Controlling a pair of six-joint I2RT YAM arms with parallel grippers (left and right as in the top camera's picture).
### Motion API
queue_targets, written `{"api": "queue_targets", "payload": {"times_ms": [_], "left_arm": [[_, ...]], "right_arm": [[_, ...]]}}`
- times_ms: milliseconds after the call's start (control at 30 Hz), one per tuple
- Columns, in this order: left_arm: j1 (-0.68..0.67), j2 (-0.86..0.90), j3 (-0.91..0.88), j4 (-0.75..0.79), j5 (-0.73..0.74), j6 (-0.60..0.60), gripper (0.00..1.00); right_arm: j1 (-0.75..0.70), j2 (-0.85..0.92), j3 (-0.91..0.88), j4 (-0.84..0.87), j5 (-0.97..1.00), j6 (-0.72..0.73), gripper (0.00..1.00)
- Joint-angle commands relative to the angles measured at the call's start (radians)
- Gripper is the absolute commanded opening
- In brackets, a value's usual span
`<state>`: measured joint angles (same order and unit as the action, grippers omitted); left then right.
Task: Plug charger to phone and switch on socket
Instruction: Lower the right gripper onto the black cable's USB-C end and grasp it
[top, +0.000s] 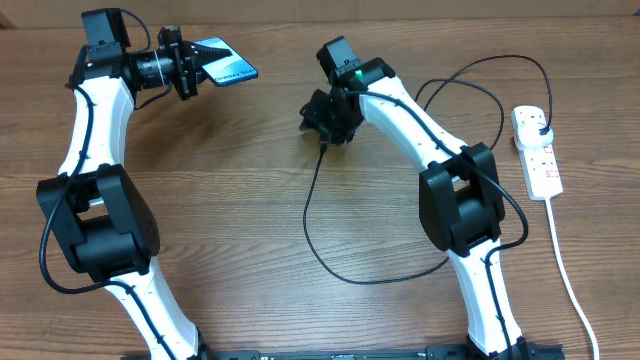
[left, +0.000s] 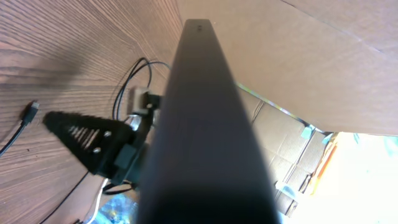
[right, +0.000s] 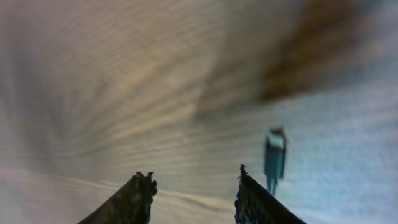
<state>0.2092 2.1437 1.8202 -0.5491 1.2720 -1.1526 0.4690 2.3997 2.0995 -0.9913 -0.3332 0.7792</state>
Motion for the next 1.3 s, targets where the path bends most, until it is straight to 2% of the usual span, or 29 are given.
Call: {"api": "queue_targets", "payload": {"times_ms": [0,200,267,467,567,667,800,1133,1267], "left_arm": [[-0.005,-0.006,0.014,0.005,0.048,0.008,0.04],[-0.005,-0.006,0.014,0.005,0.040,0.009,0.04],[-0.005,-0.006,0.014,0.005,0.026,0.010,0.04],[-0.008,-0.006,0.014,0.004,0.030,0.031,0.04],[-0.007,-0.006,0.014,0.004,0.029,0.039,0.04],[-0.008,-0.006,0.014,0.003,0.026,0.050,0.04],[-0.012,-0.006,0.014,0.001,0.026,0.057,0.04],[-0.014,-0.006,0.014,0.000,0.018,0.057,0.04],[-0.019,-0.006,0.014,0.000,-0.023,0.057,0.05]], "right_arm": [[-0.040,0.002,0.088,-0.014,0.034,-0.135,0.45],[-0.097,0.002,0.303,-0.201,0.150,-0.333,0.47],[-0.113,0.002,0.391,-0.267,0.158,-0.441,0.55],[-0.164,0.002,0.708,-0.511,0.179,-0.681,0.61],[-0.184,0.002,0.758,-0.638,0.259,-0.673,0.61],[-0.182,0.004,0.703,-0.661,0.235,-0.589,0.56],[-0.150,0.004,0.563,-0.612,0.235,-0.475,0.46],[-0.031,0.004,0.111,-0.346,0.246,-0.321,0.43],[-0.004,0.004,-0.008,-0.249,0.246,-0.273,0.42]]}}
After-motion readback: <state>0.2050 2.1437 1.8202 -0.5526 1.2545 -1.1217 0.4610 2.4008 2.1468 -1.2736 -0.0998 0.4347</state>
